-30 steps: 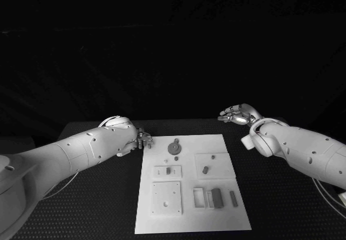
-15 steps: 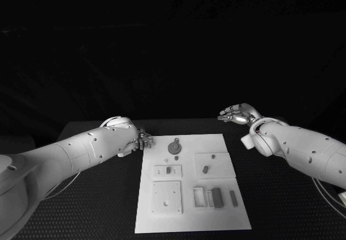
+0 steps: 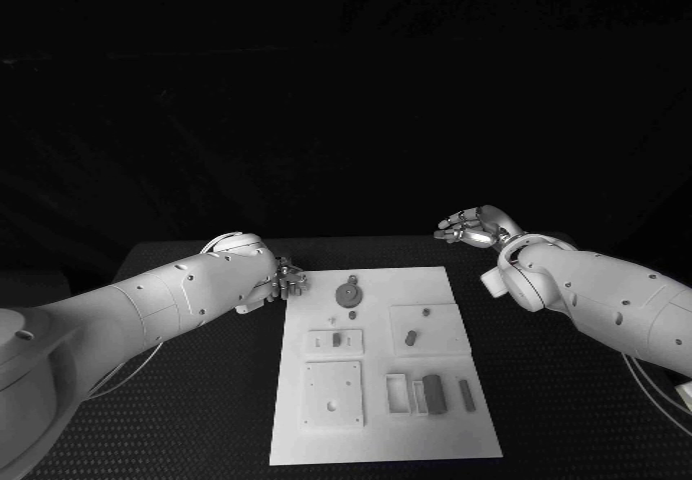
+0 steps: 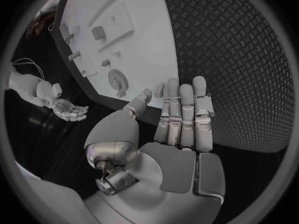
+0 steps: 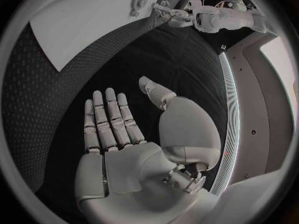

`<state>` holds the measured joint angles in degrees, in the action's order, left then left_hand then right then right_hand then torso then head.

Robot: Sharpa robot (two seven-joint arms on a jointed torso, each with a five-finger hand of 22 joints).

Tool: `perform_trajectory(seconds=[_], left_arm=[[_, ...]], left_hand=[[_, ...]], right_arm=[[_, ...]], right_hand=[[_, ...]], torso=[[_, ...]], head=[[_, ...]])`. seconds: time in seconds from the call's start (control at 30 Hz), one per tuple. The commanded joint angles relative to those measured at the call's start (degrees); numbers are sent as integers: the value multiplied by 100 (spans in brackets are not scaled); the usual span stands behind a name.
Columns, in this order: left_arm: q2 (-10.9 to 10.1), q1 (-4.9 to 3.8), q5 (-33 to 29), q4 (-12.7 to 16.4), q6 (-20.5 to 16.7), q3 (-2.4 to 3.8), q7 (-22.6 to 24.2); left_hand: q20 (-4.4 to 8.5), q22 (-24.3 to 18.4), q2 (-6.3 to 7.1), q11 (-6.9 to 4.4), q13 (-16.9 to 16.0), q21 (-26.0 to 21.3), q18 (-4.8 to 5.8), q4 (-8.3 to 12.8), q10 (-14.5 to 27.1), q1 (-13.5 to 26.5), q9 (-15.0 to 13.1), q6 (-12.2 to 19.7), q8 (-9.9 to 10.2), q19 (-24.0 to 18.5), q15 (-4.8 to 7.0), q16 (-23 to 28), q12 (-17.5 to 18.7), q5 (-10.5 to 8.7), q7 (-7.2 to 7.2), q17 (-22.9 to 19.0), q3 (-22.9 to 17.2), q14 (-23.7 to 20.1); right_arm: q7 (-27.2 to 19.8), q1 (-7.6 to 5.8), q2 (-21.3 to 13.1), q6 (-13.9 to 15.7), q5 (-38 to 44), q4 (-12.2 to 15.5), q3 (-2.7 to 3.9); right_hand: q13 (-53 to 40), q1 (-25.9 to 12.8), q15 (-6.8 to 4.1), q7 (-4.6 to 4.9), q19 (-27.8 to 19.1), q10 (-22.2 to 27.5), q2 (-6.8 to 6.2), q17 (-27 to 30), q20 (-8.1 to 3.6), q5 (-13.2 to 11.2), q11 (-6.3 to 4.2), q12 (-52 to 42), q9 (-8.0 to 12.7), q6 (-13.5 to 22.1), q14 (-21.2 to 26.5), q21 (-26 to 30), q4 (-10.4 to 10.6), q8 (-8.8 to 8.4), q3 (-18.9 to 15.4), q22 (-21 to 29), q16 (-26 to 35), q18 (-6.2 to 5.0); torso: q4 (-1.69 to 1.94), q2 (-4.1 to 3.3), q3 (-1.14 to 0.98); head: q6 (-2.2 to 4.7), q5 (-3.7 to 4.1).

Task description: Assemble the parts on the task board

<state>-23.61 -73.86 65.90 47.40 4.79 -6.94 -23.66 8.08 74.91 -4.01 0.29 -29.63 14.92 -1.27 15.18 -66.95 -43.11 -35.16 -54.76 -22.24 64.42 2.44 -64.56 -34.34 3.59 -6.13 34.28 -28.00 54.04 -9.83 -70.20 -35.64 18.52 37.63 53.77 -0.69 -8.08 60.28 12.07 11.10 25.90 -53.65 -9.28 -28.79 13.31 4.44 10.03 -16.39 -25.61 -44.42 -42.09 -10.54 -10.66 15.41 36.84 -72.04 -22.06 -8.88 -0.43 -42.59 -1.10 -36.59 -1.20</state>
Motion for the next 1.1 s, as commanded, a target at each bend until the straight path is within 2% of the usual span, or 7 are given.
perform_trajectory(seconds=[0.03,0.37,0.4,0.43,0.7,0.9,1.1], left_arm=[[16,-2,-169,-19,57,2,72],[18,-2,-217,-30,78,2,74],[19,-2,-217,-30,77,2,72],[20,-2,-217,-29,82,2,74],[7,-2,-217,-18,119,2,64],[-40,-2,-300,23,-55,5,65],[-237,-4,-700,306,-305,11,13]], left_hand=[[10,124,-58,0,12,34,-87,60,-26,-46,-10,-44,36,3,11,-25,11,16,-8,-15,-23,25],[8,123,-228,-5,33,49,-83,107,-46,-250,-34,-92,38,8,9,-33,19,15,1,-40,-112,36],[-1,113,-101,-9,46,61,-77,-66,-72,-401,-53,-127,37,42,11,-40,23,-67,7,-58,-380,54],[7,116,-86,-13,48,64,-83,-89,-84,-447,-65,-143,30,45,10,-47,20,-76,13,-60,-455,62],[50,142,-204,-107,20,182,-103,-16,-272,-652,-220,-413,-134,187,61,-155,-64,-71,131,-37,-618,213],[84,142,-240,-146,3,251,-104,27,-361,-690,-278,-488,-162,251,101,-203,-93,-66,171,-20,-643,289],[111,141,-239,-173,-10,304,-102,59,-424,-707,-315,-539,-171,293,131,-232,-112,-61,196,-9,-658,346]], right_arm=[[-75,1,7,-89,1,2,1],[-86,1,2,-74,-1,-2,1],[-86,1,2,-76,-1,-1,1],[-86,1,2,-79,-1,-2,1],[-91,2,6,-85,-8,-9,1],[-93,3,8,-88,-4,-15,1],[-96,4,-1,-88,-17,-20,1]], right_hand=[[10,51,0,-3,-29,36,17,-7,-18,10,-1,19,10,41,50,38,8,27,-16,-10,36,71],[12,51,0,-1,-28,35,19,-11,-19,11,0,18,12,40,51,42,10,29,-16,-15,37,71],[12,51,0,-1,-28,35,20,-11,-19,11,0,18,13,40,51,42,10,30,-16,-15,38,71],[12,51,0,-1,-28,34,20,-12,-19,11,0,18,13,40,50,42,10,30,-16,-15,38,71],[14,49,-1,1,-27,34,21,-15,-19,10,1,17,15,40,51,46,11,32,-17,-19,39,72],[16,46,-1,2,-25,34,22,-18,-19,10,2,17,17,39,52,49,15,34,-19,-22,41,72],[18,42,-1,2,-23,34,25,-21,-18,10,2,17,19,40,53,52,18,36,-20,-26,43,72]], torso=[[-2,1,1],[-3,2,-1],[-2,2,1],[-2,2,0],[-3,2,-2],[-1,1,-1],[2,7,-2]], head=[[-12,-1],[-20,1],[-24,-1],[-27,-2],[-33,-2],[-40,2],[-32,1]])
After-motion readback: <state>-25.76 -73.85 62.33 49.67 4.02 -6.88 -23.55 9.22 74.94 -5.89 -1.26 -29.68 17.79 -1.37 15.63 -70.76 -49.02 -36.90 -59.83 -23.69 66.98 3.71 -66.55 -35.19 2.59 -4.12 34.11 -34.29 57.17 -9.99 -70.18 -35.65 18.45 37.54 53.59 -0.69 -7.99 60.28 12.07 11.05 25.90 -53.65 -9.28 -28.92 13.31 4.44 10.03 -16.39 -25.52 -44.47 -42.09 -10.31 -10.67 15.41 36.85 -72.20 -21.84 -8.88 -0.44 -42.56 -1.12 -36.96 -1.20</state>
